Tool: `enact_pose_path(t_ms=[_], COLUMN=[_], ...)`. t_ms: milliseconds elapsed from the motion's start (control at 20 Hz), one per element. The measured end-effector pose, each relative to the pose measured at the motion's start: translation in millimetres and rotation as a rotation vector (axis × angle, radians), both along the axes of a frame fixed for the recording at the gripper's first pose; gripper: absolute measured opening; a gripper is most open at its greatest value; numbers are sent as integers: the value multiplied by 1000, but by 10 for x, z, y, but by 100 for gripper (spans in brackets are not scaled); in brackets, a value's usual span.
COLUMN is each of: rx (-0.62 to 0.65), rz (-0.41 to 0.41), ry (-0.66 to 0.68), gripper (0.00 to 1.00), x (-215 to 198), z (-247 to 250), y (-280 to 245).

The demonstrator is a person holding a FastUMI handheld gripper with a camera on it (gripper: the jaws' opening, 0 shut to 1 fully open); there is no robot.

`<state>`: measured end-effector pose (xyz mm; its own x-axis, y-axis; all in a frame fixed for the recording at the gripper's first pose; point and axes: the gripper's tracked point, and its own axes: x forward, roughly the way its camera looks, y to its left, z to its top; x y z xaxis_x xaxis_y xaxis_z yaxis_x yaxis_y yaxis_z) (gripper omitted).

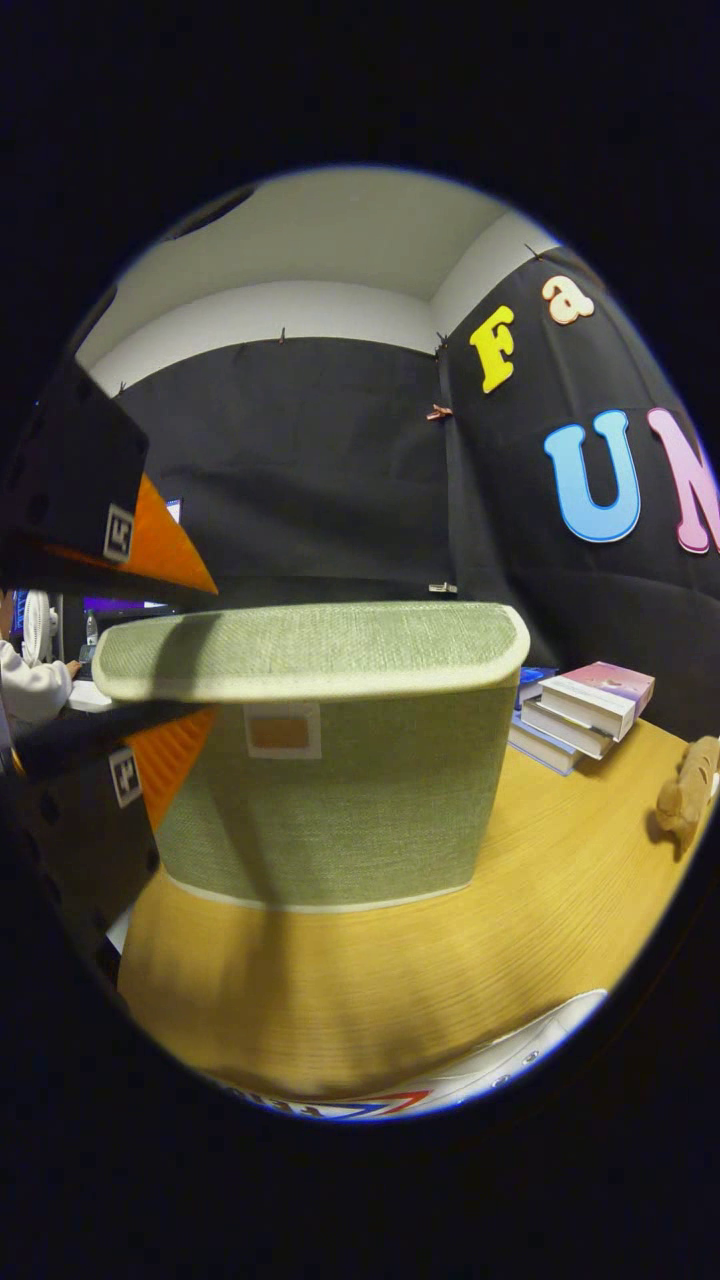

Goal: Open the storage box then place both shoes into the box .Put the left shoe in first, then the right shoe, with the right side of both shoes facing outward in a uniform manner.

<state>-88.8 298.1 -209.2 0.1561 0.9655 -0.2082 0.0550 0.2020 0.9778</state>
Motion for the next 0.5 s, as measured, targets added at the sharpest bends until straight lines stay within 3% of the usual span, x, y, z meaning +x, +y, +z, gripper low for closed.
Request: enact_pose_path(t_ms=[100, 150, 200, 250, 500], rx=[-23, -47, -56, -48, -44], rz=[-8, -28, -23, -17, 11], ry=[9, 0, 3, 4, -41], gripper=[45, 19, 17, 8, 5], x=[-13, 69, 52, 38, 7], z=[49, -14, 2, 94, 439], y=[-21, -4, 41, 62, 174])
